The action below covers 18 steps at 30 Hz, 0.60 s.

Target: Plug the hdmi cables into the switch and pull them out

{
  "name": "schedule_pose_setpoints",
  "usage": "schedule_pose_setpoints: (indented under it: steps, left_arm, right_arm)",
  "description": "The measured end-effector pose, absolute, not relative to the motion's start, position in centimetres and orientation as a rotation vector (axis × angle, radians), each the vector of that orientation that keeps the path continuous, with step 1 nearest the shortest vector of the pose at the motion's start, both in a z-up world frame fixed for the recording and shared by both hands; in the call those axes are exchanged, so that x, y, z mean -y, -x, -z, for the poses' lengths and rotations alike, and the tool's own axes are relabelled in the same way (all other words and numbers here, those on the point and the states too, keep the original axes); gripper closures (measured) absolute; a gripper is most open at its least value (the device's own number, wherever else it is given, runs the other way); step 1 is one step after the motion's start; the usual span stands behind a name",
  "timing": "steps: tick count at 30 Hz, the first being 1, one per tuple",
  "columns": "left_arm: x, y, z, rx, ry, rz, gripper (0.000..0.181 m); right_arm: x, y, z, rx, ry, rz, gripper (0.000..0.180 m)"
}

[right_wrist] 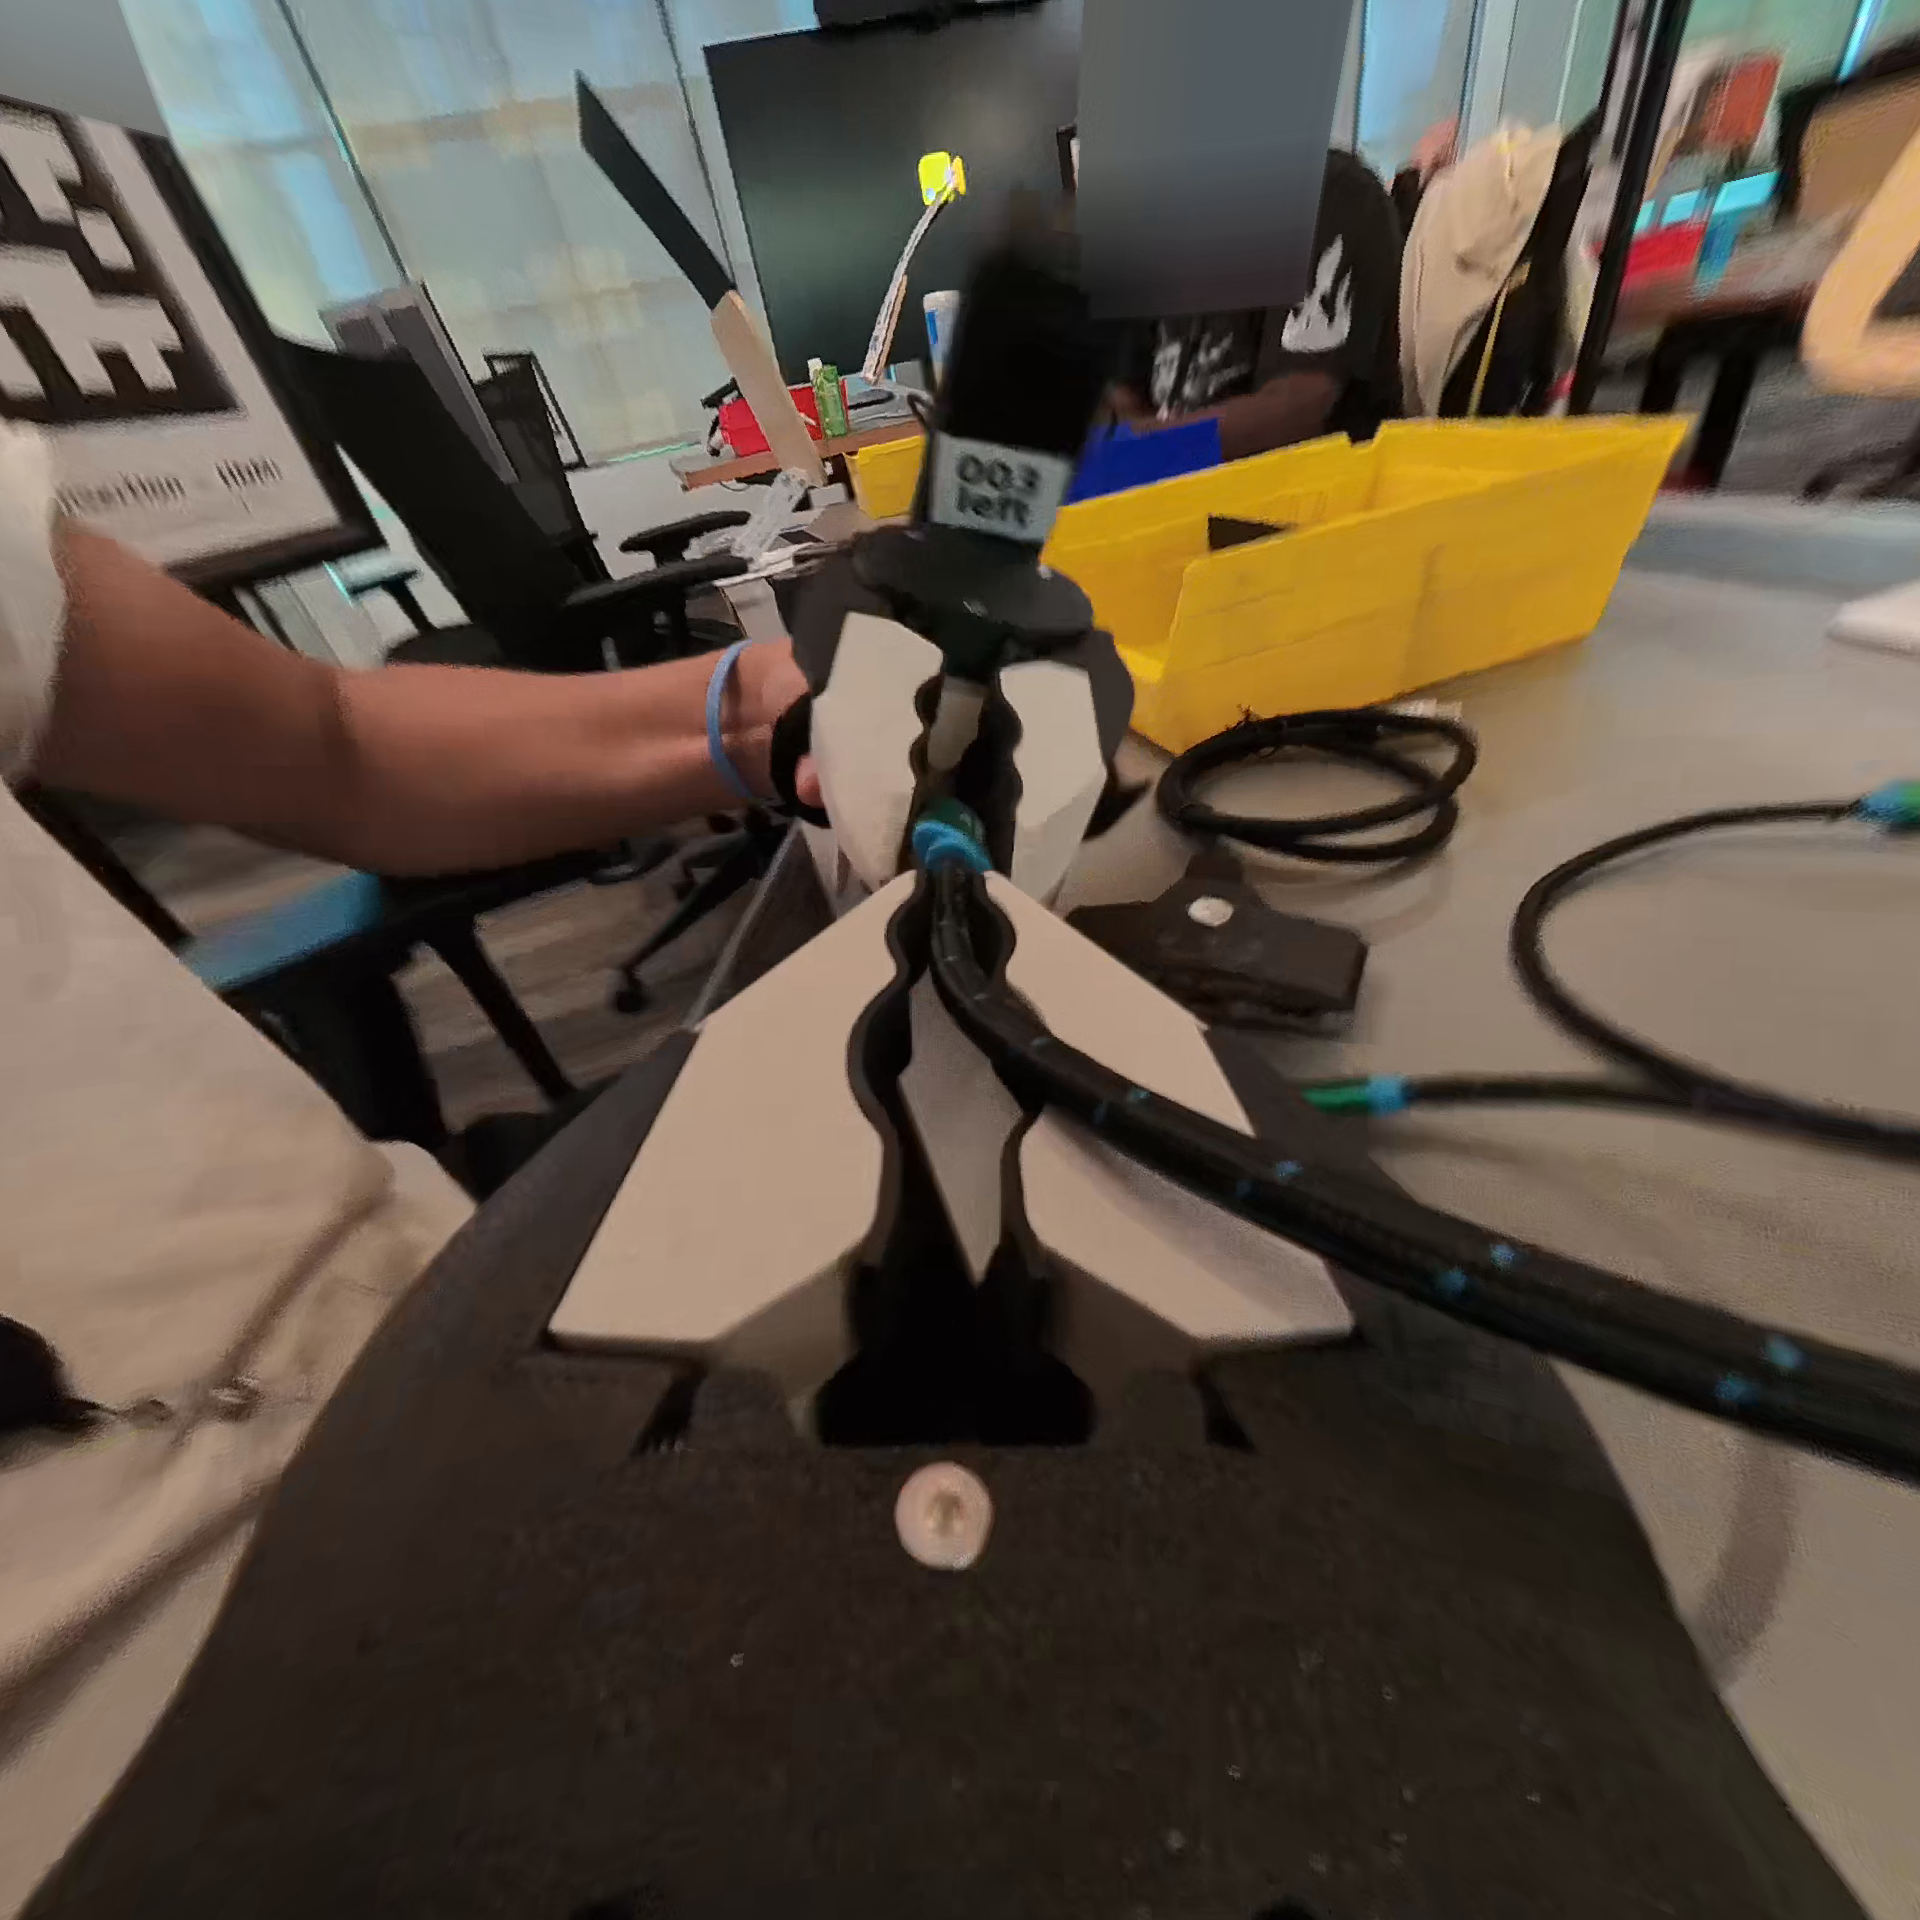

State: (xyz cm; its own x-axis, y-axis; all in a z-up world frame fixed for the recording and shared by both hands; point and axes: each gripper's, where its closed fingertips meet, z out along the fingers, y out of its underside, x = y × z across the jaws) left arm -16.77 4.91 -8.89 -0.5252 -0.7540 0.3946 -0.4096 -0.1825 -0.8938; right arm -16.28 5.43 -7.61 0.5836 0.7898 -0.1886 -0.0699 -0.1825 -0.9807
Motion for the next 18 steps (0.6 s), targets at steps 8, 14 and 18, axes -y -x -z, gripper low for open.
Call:
schedule_pose_setpoints:
  steps: [8,14,18]
  left_arm:
    - [-6.9,16.2,10.0,-1.849,1.131,1.205,0.162]
    - [-6.8,15.8,9.8,-1.809,1.098,1.233,0.164]
    - [-6.3,15.4,10.4,-1.831,1.07,1.17,0.165]
  right_arm:
    - [-6.1,16.3,8.7,0.161,1.684,-1.597,0.156]
    - [-6.2,15.1,8.7,0.03,1.624,-1.689,0.155]
    - [-6.2,15.4,9.3,0.058,1.669,-1.652,0.157]
